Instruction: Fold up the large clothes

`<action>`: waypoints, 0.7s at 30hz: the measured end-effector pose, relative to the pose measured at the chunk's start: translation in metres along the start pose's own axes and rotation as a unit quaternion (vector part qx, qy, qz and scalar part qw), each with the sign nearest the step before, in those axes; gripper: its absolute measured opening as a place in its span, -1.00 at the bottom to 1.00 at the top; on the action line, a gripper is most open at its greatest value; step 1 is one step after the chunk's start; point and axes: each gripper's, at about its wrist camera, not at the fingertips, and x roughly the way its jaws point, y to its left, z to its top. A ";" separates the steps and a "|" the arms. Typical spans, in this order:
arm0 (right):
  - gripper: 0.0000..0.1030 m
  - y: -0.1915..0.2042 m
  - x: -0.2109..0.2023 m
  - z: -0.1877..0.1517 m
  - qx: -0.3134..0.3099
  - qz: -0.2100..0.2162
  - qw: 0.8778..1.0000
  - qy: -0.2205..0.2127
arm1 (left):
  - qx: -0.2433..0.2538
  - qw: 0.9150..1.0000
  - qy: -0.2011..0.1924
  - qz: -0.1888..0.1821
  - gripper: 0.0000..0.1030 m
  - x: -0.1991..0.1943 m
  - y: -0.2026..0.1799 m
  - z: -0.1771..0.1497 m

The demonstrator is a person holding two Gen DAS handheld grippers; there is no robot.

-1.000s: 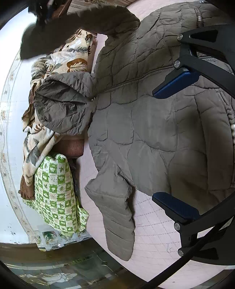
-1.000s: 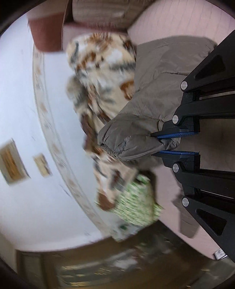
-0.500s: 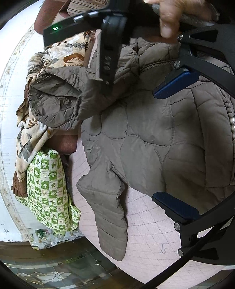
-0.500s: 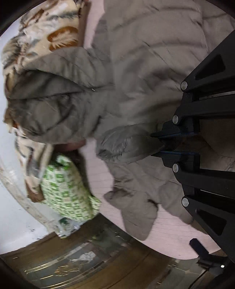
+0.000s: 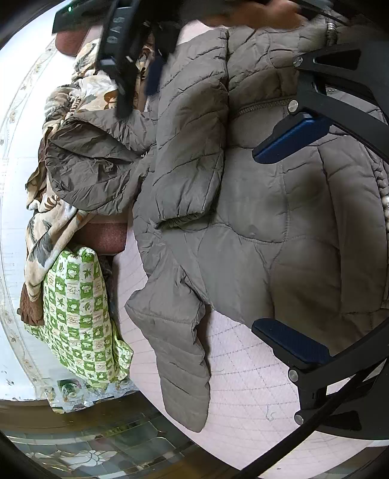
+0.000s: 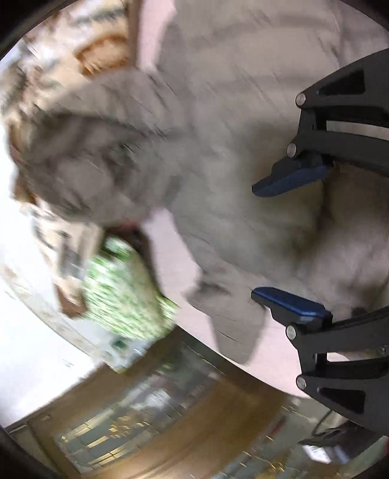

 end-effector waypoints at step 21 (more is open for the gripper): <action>0.39 -0.084 -0.006 0.003 0.016 -0.290 0.957 0.003 | -0.001 1.000 0.003 0.004 0.99 0.005 0.000 0.005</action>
